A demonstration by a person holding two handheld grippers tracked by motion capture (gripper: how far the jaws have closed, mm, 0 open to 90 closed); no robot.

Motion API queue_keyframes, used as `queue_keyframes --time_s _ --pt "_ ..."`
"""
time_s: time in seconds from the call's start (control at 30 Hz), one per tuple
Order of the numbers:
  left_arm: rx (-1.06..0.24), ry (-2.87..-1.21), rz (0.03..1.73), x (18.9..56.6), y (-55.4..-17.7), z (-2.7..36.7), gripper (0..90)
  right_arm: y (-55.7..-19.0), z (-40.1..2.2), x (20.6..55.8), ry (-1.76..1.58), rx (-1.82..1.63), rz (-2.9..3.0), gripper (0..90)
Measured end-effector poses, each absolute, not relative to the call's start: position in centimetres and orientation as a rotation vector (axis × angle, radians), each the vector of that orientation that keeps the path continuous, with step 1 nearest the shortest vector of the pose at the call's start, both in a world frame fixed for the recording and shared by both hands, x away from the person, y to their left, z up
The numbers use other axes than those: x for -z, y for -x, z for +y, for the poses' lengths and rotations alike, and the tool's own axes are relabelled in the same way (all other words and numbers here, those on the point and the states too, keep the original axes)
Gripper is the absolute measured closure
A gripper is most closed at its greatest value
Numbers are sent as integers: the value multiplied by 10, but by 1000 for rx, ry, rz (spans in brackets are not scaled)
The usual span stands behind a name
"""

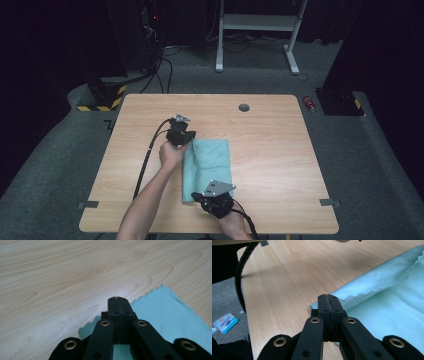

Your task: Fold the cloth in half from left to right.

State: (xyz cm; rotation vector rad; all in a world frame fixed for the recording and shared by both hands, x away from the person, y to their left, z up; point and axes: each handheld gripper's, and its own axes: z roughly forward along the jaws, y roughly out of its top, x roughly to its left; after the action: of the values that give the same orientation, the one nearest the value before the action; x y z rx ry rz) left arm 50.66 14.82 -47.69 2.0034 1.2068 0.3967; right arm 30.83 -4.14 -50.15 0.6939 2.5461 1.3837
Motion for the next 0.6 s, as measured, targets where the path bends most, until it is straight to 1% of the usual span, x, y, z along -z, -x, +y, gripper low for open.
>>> queue_keyframes --time_s 0.6 --pt "-391 -1985 1193 475 -512 133 900 -309 -67 506 -754 -1360 2518 900"
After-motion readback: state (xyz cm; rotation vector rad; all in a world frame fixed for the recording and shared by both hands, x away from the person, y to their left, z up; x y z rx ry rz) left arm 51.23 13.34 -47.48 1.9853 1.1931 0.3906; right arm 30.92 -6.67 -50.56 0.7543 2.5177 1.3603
